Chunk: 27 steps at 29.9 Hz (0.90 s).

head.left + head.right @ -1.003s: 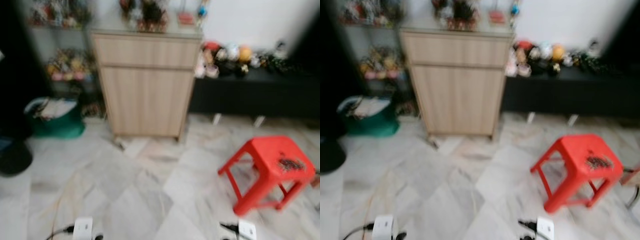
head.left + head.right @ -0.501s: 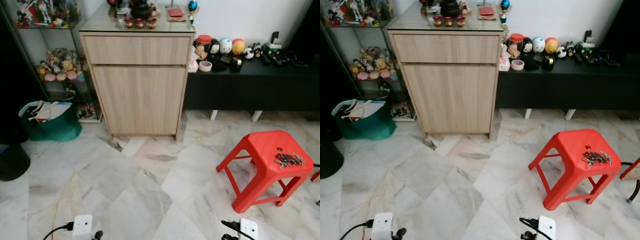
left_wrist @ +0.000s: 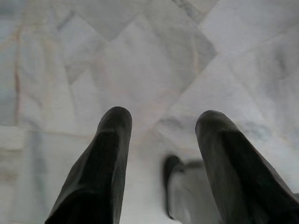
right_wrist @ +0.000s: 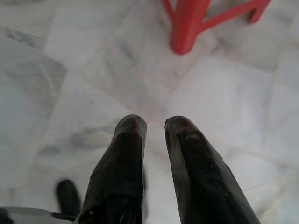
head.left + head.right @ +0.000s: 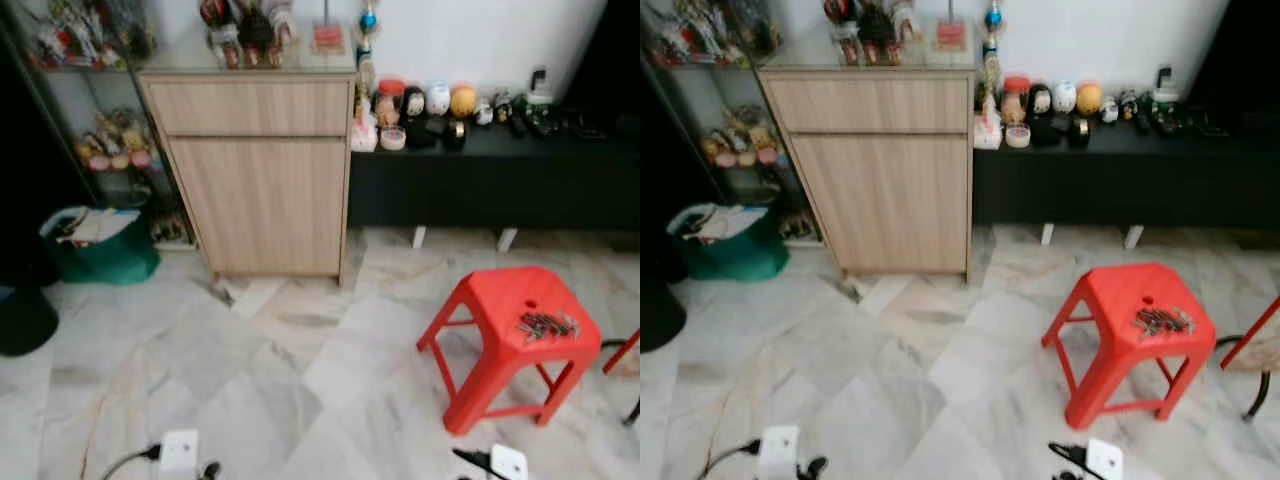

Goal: Hang keys on a hook

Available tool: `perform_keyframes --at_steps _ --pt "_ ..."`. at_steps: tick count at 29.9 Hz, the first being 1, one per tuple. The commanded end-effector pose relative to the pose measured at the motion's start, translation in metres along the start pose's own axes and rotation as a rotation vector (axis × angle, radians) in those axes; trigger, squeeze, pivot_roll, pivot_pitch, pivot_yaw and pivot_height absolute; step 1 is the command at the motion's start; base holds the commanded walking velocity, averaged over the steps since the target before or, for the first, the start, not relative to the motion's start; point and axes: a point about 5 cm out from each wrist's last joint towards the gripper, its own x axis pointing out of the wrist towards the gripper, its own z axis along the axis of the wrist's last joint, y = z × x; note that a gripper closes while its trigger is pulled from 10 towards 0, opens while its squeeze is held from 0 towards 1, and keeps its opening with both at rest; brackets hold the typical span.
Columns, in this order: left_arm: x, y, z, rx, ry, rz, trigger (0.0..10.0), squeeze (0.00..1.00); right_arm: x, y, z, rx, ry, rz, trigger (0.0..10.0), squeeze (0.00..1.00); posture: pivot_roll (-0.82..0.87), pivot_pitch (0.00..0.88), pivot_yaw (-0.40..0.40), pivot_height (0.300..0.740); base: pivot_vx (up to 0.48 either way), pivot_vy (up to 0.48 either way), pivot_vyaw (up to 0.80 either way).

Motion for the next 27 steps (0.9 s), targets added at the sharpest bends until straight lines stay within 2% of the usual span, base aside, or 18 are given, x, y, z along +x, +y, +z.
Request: perform_keyframes --at_steps 1,16,27 --pt "-0.0017 0.0086 -0.0041 0.000 0.017 0.021 10.0 0.00 0.0009 0.0055 0.0005 0.013 -0.006 0.011 10.0 0.00 0.07 0.000 -0.039 0.740 0.000 -0.368 0.00" --pt "-0.0031 0.0099 -0.0090 -0.007 0.034 0.023 10.0 0.00 0.0008 0.0047 0.0009 0.010 -0.010 0.012 10.0 0.00 0.07 0.000 -0.042 0.740 0.000 -0.367 0.00" --pt "-0.0030 0.0095 -0.0090 -0.038 0.033 0.029 10.0 0.00 0.0008 0.0051 0.0008 0.009 -0.009 0.018 10.0 0.00 0.07 0.000 -0.042 0.740 0.000 0.000 0.00"
